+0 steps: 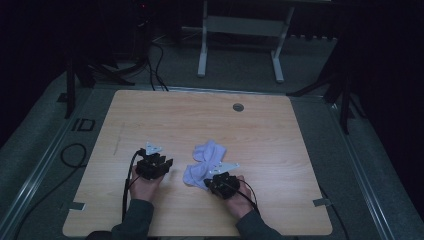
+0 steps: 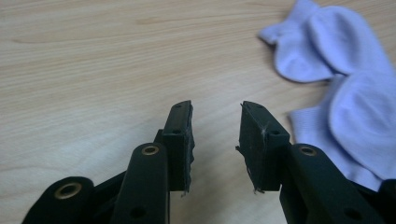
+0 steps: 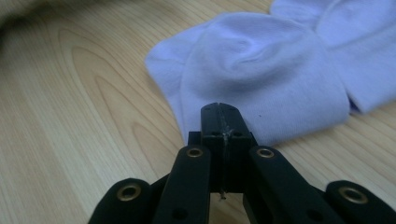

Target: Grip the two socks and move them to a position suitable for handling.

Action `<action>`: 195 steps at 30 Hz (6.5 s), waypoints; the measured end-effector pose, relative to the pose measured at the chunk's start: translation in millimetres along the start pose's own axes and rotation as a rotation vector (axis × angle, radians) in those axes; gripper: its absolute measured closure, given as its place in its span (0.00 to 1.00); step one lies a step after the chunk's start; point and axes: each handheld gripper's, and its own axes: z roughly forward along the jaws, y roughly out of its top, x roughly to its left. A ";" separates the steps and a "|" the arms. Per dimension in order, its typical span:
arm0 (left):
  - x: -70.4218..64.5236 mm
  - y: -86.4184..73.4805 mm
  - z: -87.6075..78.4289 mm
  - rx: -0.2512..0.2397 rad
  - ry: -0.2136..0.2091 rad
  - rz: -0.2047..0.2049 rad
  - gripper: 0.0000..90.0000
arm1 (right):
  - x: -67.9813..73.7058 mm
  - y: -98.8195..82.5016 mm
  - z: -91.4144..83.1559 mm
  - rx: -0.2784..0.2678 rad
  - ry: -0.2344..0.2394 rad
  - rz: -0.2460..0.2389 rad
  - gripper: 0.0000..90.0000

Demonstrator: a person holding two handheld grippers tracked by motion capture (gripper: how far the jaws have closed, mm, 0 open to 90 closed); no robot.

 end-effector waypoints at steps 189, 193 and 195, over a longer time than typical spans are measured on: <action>-59.3 -14.2 0.0 0.029 -0.137 0.205 0.93 | -65.7 -30.3 -52.2 0.110 -0.092 0.051 0.84; -55.9 -13.4 0.8 0.026 -0.128 0.195 0.93 | -69.6 -18.3 -53.4 0.078 -0.119 0.070 0.81; -53.8 -12.9 1.0 0.027 -0.124 0.191 0.93 | -67.3 -7.3 -53.2 0.059 -0.123 0.053 0.80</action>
